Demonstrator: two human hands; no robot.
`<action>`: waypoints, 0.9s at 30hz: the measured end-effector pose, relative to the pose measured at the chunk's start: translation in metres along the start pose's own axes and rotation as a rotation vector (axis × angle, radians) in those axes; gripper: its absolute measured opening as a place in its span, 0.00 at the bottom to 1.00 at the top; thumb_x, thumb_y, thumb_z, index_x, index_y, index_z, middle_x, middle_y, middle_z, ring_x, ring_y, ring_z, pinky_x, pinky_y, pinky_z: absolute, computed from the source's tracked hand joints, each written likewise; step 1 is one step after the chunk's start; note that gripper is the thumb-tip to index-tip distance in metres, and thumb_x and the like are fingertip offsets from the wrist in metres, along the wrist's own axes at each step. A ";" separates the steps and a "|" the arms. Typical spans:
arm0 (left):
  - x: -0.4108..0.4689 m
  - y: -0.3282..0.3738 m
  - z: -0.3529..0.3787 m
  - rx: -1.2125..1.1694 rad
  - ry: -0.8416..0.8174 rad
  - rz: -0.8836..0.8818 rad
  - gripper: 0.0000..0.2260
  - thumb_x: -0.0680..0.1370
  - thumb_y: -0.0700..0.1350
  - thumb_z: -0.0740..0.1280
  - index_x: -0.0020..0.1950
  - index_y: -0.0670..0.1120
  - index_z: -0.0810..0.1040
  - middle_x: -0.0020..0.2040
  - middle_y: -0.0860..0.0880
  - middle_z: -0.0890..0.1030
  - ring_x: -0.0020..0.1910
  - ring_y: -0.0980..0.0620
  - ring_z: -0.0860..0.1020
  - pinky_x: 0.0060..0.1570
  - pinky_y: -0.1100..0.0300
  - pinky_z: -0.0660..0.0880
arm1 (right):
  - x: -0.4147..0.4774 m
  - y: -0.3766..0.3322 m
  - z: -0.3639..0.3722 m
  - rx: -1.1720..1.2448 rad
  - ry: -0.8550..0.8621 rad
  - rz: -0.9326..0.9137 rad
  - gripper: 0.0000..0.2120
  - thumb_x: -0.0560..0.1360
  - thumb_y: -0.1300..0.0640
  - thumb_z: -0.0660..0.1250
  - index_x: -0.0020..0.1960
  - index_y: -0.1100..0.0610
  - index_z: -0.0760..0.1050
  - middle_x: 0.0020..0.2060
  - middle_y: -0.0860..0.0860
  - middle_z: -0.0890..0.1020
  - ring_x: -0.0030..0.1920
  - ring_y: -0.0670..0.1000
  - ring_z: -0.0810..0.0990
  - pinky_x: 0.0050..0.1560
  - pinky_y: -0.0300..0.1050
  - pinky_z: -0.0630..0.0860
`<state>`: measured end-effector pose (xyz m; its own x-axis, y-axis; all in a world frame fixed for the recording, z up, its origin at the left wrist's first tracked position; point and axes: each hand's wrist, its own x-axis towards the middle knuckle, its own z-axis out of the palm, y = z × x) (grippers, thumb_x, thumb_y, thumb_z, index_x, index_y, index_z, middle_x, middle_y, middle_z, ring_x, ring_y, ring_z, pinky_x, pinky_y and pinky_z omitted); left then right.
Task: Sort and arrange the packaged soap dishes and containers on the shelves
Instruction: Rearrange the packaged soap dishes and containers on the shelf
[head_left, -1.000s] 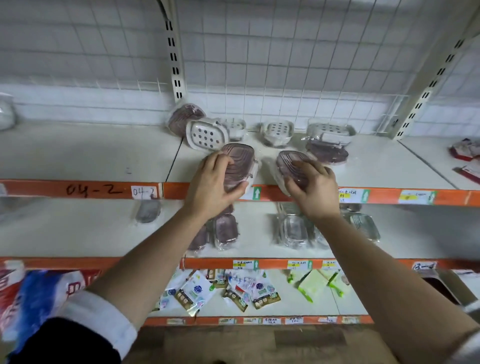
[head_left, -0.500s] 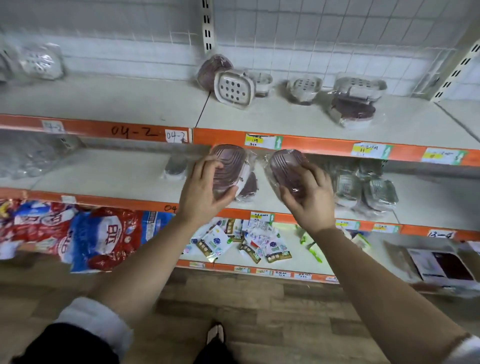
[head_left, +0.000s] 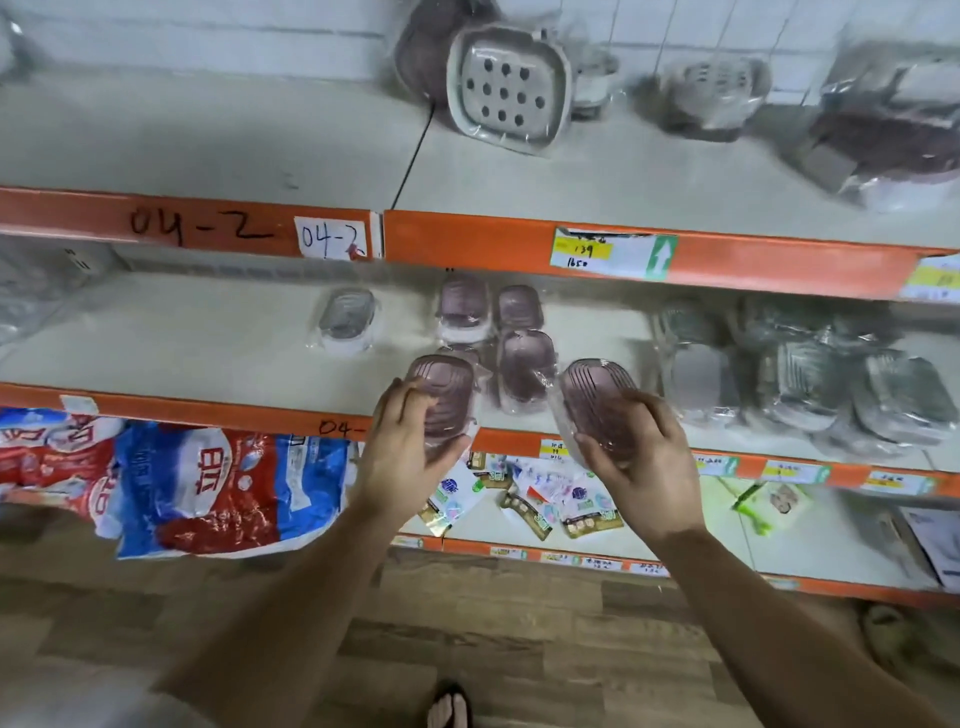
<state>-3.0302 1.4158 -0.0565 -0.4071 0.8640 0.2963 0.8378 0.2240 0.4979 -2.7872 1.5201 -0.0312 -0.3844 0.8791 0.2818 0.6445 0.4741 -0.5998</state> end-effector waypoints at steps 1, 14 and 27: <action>0.007 -0.007 0.010 -0.002 0.003 -0.019 0.24 0.73 0.56 0.72 0.60 0.39 0.75 0.64 0.41 0.73 0.66 0.40 0.71 0.63 0.47 0.73 | 0.005 0.006 0.010 -0.014 0.002 0.004 0.18 0.72 0.49 0.73 0.58 0.58 0.77 0.59 0.54 0.76 0.57 0.59 0.77 0.51 0.55 0.78; 0.073 -0.064 0.118 -0.085 0.068 0.047 0.26 0.70 0.56 0.75 0.60 0.39 0.78 0.66 0.42 0.74 0.69 0.40 0.69 0.68 0.46 0.68 | 0.083 0.048 0.109 0.029 0.073 0.019 0.19 0.74 0.50 0.71 0.59 0.62 0.76 0.60 0.57 0.74 0.56 0.63 0.78 0.53 0.61 0.78; 0.063 -0.108 0.105 -0.016 0.063 0.047 0.27 0.79 0.59 0.54 0.71 0.44 0.70 0.73 0.47 0.69 0.73 0.46 0.65 0.68 0.49 0.62 | 0.154 0.030 0.149 0.011 0.151 0.008 0.22 0.75 0.49 0.70 0.61 0.62 0.75 0.61 0.61 0.74 0.60 0.63 0.74 0.62 0.55 0.72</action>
<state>-3.1081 1.4929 -0.1769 -0.3902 0.8430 0.3702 0.8508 0.1764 0.4950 -2.9258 1.6627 -0.1177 -0.2749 0.8808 0.3856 0.6395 0.4670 -0.6107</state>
